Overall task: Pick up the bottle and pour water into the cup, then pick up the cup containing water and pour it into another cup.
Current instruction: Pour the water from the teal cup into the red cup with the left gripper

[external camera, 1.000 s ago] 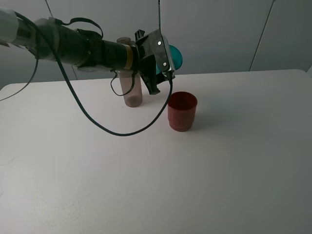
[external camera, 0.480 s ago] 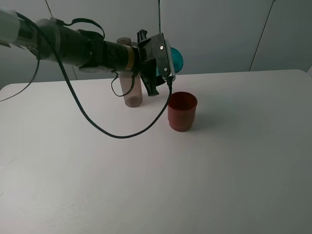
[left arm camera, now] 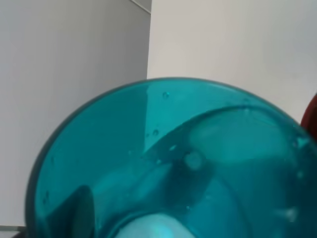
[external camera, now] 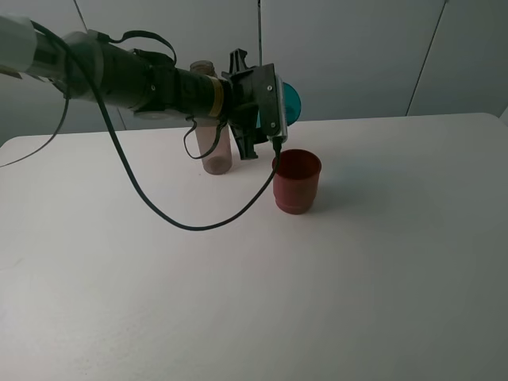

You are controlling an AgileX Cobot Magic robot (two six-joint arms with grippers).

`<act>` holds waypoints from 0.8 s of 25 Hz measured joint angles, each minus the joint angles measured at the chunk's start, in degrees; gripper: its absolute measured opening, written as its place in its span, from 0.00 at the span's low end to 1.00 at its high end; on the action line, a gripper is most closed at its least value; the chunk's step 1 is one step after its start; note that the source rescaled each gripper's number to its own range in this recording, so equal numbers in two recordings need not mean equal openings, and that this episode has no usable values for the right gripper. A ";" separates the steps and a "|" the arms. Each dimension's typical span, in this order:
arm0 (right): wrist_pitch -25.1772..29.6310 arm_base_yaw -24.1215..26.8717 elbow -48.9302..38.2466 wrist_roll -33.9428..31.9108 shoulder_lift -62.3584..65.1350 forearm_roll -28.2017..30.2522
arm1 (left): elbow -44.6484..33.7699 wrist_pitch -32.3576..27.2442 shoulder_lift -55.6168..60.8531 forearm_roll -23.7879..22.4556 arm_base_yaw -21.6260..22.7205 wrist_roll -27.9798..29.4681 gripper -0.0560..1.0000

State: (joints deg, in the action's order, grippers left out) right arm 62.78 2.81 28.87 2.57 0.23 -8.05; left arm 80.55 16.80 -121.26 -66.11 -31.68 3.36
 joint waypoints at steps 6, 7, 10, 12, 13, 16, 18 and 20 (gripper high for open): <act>0.00 0.00 0.00 0.00 0.00 0.00 | 0.00 -1.28 0.00 0.33 -0.46 -3.36 0.09; 0.00 0.00 0.00 0.00 0.00 0.00 | 0.00 -1.28 0.00 0.33 -0.55 -3.86 0.09; 0.00 0.00 0.00 0.00 0.00 0.00 | 0.00 -1.41 0.00 0.44 -0.59 -4.63 0.09; 0.00 0.00 0.00 0.00 0.00 0.00 | 0.00 -1.52 0.00 0.44 -0.68 -4.98 0.09; 0.00 0.00 0.00 0.00 0.00 0.00 | 0.00 -1.52 0.00 0.44 -0.71 -5.42 0.09; 0.00 0.00 0.00 0.00 0.00 0.00 | 0.00 -1.88 0.00 0.54 -0.98 -6.77 0.09; 0.00 0.00 0.00 0.00 0.00 0.00 | 0.00 -2.12 0.00 0.54 -1.07 -7.69 0.09; 0.00 0.00 0.00 0.00 0.00 0.00 | 0.00 -2.22 0.00 0.66 -1.11 -8.00 0.09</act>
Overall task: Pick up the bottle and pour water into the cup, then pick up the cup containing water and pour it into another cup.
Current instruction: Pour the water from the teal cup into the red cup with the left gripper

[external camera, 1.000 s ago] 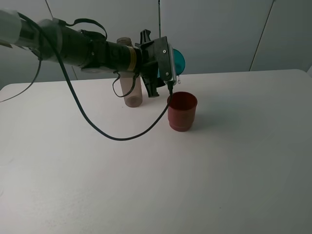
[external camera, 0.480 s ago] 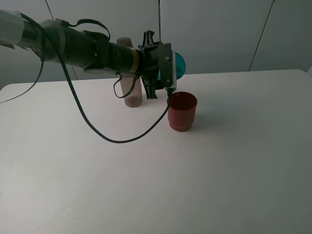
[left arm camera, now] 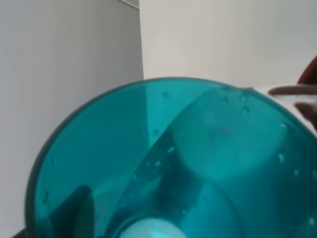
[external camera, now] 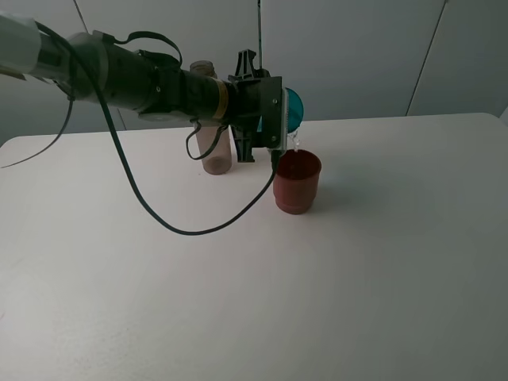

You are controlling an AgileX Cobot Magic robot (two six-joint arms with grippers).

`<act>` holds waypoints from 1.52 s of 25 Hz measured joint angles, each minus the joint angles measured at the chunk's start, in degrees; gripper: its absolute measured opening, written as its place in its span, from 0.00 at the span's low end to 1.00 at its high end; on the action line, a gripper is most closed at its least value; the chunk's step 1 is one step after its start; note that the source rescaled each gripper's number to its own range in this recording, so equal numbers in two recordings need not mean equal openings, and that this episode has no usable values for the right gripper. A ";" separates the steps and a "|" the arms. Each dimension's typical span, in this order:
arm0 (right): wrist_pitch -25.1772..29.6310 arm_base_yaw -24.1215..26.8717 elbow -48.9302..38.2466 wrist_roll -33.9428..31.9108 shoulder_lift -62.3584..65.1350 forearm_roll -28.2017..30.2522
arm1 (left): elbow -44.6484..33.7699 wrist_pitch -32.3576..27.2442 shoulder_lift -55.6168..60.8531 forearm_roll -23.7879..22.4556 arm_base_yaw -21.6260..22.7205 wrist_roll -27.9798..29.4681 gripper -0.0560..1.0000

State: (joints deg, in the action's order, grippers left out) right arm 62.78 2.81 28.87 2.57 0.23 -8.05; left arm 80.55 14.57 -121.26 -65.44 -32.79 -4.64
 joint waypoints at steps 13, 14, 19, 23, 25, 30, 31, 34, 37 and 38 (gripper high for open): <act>0.00 0.00 0.00 0.00 0.00 0.00 | 0.03 -0.61 0.00 0.23 -1.01 -4.03 0.09; 0.00 0.00 0.00 0.00 0.00 0.00 | 0.03 -0.73 0.00 0.23 -1.01 -4.39 0.09; 0.00 0.00 0.00 0.00 0.00 0.00 | 0.03 -1.50 0.00 0.46 -1.15 -5.73 0.09; 0.00 0.00 0.00 0.00 0.00 0.00 | 0.03 -1.88 0.00 0.70 -1.15 -7.33 0.09; 0.00 0.00 0.00 0.00 0.00 0.00 | 0.03 -1.88 0.00 0.70 -1.15 -7.71 0.09; 0.00 0.00 0.00 0.00 0.00 0.00 | 0.13 -1.99 0.00 0.70 -1.15 -8.90 0.09; 0.00 0.00 0.00 0.00 0.00 0.00 | 0.13 -1.99 0.00 0.70 -1.15 -8.90 0.09; 0.00 0.00 0.00 0.00 0.00 0.00 | 0.24 -1.99 0.00 0.70 -1.15 -9.25 0.09; 0.00 0.00 0.00 0.00 0.00 0.00 | 0.59 -2.10 0.00 0.70 -1.15 -10.17 0.09; 0.00 0.00 0.00 0.00 0.00 0.00 | 0.61 -2.10 0.00 0.70 -1.15 -10.69 0.09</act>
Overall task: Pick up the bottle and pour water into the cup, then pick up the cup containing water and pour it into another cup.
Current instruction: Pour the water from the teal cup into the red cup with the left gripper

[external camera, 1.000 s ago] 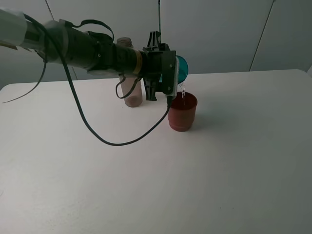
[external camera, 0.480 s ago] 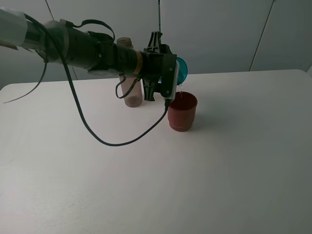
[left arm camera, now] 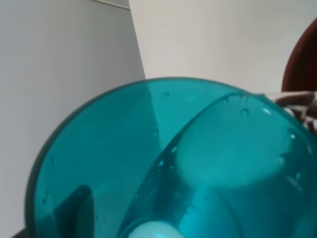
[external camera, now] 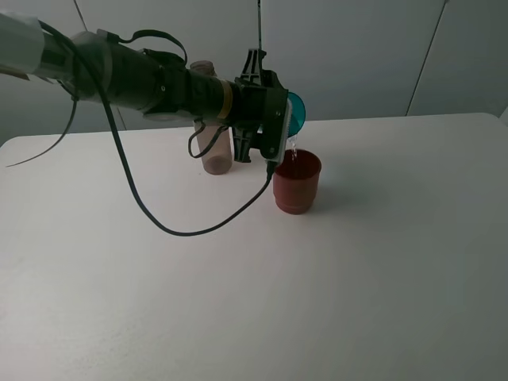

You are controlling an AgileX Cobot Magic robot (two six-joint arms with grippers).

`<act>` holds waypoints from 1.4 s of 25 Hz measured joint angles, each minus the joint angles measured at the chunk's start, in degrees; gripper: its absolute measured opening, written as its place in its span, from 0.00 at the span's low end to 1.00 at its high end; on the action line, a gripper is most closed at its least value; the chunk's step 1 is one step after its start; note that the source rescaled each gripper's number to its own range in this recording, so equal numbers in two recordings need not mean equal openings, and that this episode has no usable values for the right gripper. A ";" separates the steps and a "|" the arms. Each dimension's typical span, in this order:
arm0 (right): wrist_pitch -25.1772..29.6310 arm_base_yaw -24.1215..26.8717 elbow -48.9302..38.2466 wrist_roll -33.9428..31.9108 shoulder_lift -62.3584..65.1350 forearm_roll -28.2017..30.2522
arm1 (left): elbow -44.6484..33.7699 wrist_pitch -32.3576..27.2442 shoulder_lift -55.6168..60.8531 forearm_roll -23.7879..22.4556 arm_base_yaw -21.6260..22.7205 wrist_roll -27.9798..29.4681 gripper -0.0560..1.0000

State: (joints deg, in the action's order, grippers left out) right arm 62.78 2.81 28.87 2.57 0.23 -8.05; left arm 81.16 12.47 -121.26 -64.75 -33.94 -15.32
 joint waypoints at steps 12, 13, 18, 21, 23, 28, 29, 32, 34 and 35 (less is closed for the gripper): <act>0.00 0.00 0.00 0.00 0.00 0.00 | 0.00 -0.94 0.00 0.00 -0.04 -3.07 0.09; 0.00 0.00 0.00 0.00 0.00 0.00 | 0.00 -1.05 0.00 0.00 -0.24 -3.20 0.09; 0.00 0.00 0.00 0.00 0.00 0.00 | 0.00 -1.05 0.00 0.00 -0.54 -4.19 0.09; 0.00 0.00 0.00 0.00 0.00 0.00 | 0.00 -1.05 0.00 0.00 -0.54 -5.02 0.09; 0.00 0.00 0.00 0.00 0.00 0.00 | 0.00 -1.05 0.00 0.12 -0.54 -5.60 0.09; 0.00 0.00 0.00 0.00 0.00 0.00 | 0.00 -1.05 0.00 0.23 -0.54 -6.48 0.09; 0.00 0.00 0.00 0.00 0.00 0.00 | 0.00 -1.05 0.00 0.23 -0.68 -6.94 0.09; 0.00 0.00 0.00 0.00 0.00 0.00 | 0.00 -1.05 0.00 0.45 -0.96 -7.67 0.09; 0.00 0.00 0.00 0.00 0.00 0.00 | 0.00 -1.05 0.00 1.17 -1.00 -8.66 0.09; 0.00 0.00 0.00 0.00 0.00 0.00 | 0.00 -1.05 0.00 1.54 -1.10 -9.39 0.09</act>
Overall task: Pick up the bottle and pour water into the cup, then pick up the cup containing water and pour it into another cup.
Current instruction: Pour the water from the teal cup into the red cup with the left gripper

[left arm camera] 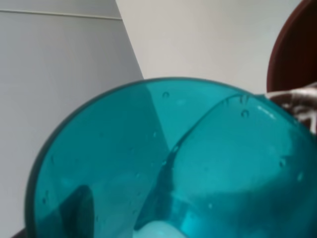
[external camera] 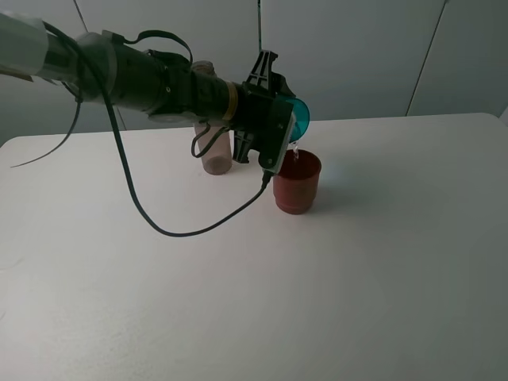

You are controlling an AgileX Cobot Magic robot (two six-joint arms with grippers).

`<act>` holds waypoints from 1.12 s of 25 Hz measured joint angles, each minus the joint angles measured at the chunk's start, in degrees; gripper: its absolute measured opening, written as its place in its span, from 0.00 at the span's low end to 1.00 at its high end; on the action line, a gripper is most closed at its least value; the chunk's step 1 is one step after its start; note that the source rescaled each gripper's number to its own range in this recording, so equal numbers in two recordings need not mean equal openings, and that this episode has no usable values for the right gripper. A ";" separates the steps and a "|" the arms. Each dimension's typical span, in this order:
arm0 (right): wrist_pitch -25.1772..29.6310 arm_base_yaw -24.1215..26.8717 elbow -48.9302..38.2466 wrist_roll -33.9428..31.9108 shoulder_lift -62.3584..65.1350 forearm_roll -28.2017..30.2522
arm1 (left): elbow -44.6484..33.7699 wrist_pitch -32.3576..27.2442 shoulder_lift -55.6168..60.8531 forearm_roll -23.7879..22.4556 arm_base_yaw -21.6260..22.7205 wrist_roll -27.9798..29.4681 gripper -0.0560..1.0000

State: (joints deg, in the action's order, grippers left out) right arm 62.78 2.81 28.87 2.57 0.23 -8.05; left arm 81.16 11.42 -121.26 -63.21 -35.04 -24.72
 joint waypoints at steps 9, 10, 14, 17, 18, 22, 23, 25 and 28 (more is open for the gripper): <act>0.00 0.00 0.00 0.00 0.00 0.00 | 0.00 0.00 0.00 3.06 -0.13 -5.87 0.09; 0.00 0.00 0.00 0.00 0.00 0.00 | 0.00 0.00 0.00 3.38 -0.13 -6.34 0.09; 0.00 0.00 0.00 0.00 0.00 0.00 | 0.00 0.00 0.00 4.68 -0.13 -8.94 0.09; 0.00 0.00 0.00 0.00 0.00 0.00 | 0.00 0.00 0.00 5.11 -0.13 -11.71 0.09; 0.00 0.00 0.00 0.00 0.00 0.00 | 0.00 0.00 0.00 5.21 -0.13 -12.73 0.09; 0.00 0.00 0.00 0.00 0.00 0.00 | 0.00 0.00 0.00 5.59 -0.13 -15.51 0.09; 0.00 0.00 0.00 0.00 0.00 0.00 | 0.00 0.00 0.00 5.69 -0.13 -15.90 0.09; 0.00 0.00 0.00 0.00 0.00 0.00 | 0.00 0.00 0.00 6.14 -0.13 -16.83 0.09; 0.00 0.00 0.00 0.00 0.00 0.00 | 0.00 0.00 0.00 6.55 -0.13 -17.54 0.09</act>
State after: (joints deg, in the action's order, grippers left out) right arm 62.78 2.81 28.87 2.57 0.23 -8.05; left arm 81.16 11.42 -121.26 -56.65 -35.18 -42.26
